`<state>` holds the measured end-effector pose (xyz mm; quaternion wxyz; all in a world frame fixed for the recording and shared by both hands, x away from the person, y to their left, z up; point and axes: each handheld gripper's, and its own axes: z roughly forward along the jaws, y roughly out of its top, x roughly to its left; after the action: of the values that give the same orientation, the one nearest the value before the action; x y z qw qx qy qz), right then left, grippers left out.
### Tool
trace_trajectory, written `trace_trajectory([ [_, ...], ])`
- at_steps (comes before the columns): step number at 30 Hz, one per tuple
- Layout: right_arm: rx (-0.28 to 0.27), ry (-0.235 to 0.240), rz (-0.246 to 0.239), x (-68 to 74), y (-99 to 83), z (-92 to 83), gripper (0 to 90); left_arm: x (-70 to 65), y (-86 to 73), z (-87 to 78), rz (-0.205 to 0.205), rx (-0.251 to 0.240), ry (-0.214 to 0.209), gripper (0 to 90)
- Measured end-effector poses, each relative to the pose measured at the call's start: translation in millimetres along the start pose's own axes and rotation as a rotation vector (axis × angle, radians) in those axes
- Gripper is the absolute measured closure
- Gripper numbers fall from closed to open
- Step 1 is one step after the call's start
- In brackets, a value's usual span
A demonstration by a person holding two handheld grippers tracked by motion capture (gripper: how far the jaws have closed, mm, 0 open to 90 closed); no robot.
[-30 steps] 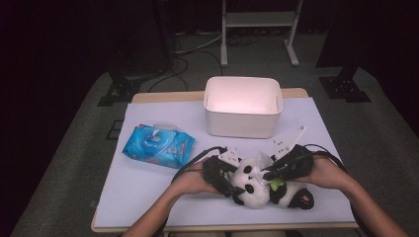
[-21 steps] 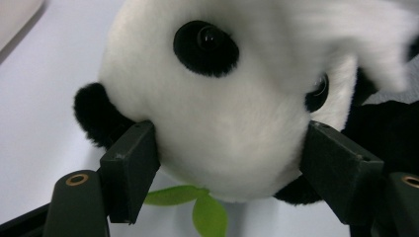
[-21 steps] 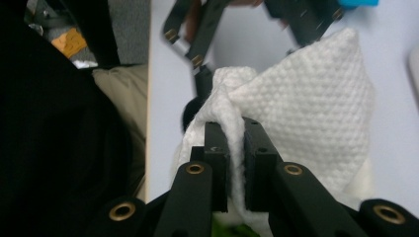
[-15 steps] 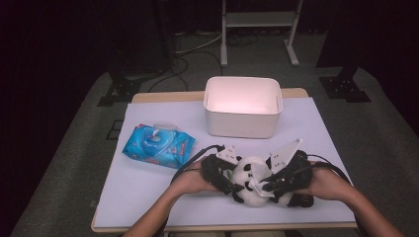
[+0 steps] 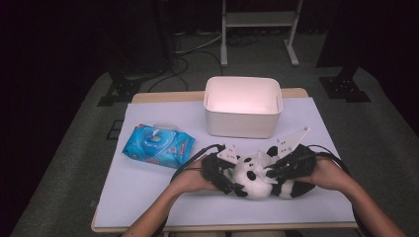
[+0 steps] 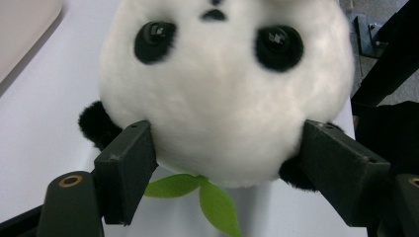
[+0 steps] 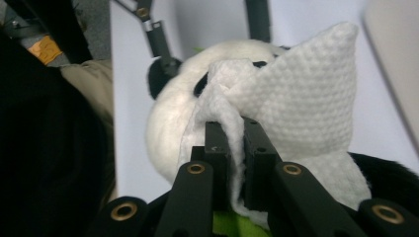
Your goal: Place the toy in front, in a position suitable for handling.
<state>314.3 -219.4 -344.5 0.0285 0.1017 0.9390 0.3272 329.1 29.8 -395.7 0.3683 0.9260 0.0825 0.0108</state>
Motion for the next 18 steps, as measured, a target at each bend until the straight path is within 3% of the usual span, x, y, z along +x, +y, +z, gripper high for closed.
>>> trace_trajectory([
  [8,0.013,-0.013,0.008,-18.1,7.6,1.4,82.9,6.4,-0.5,2.4,-0.034,-0.025,0.007,23.6],
  [15,0.079,-0.056,-0.043,-7.2,23.0,3.7,82.8,7.5,1.9,3.9,-0.036,-0.018,0.017,27.1],
  [18,0.060,-0.055,-0.057,-0.6,27.5,2.9,82.8,7.1,3.6,4.7,-0.042,-0.027,0.015,27.1],
])
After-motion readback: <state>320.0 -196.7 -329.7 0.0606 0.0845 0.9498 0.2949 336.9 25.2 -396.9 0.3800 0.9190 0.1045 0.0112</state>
